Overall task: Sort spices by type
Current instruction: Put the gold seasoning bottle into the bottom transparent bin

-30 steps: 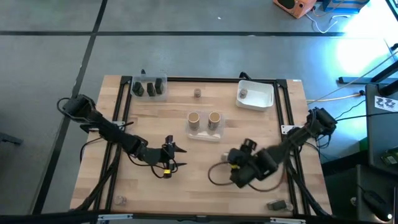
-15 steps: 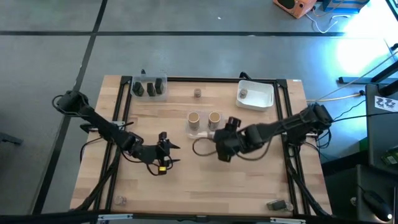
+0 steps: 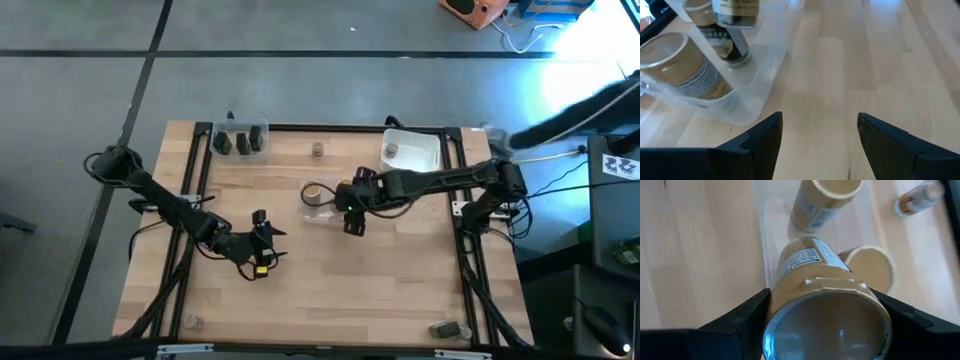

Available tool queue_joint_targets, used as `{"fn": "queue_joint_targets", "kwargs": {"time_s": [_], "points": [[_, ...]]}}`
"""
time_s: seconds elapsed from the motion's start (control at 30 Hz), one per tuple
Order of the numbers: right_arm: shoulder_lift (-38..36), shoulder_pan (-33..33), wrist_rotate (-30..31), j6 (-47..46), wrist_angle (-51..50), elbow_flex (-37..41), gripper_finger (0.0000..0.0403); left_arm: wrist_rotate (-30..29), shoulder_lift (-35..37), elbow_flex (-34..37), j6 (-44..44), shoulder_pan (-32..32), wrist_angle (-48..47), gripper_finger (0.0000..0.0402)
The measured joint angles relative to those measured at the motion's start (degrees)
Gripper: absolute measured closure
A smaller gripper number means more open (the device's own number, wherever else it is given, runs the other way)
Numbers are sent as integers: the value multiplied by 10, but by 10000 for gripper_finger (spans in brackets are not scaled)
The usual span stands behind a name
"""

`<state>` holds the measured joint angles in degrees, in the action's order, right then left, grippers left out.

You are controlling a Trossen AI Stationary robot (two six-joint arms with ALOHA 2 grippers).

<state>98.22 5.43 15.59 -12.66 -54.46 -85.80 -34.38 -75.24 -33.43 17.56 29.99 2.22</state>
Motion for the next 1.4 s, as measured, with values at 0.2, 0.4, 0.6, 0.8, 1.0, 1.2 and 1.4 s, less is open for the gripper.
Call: {"fn": "queue_joint_targets", "kwargs": {"time_s": [0.2, 0.4, 0.6, 0.8, 1.0, 1.2, 1.4], "points": [[37, -20, -28, 25, -15, 0, 119, 0, 0, 0, -15, -1, -3, 160], [74, -26, -32, 39, -31, 0, 118, 0, 0, 0, -26, -1, -2, 160], [103, -26, -32, 44, -28, 0, 118, 0, 0, 0, -28, -4, -1, 160], [107, -24, -31, 54, -22, 0, 98, 0, 0, 0, -25, -4, -1, 160], [107, -24, -32, 49, -33, -1, 65, 0, 0, 0, -23, -4, -1, 160], [106, -12, -31, 38, -76, -41, 61, 0, 0, 0, -14, -4, 0, 160], [106, 13, -27, 13, -152, -111, 63, 0, -1, 0, -14, -4, 1, 160]]}}
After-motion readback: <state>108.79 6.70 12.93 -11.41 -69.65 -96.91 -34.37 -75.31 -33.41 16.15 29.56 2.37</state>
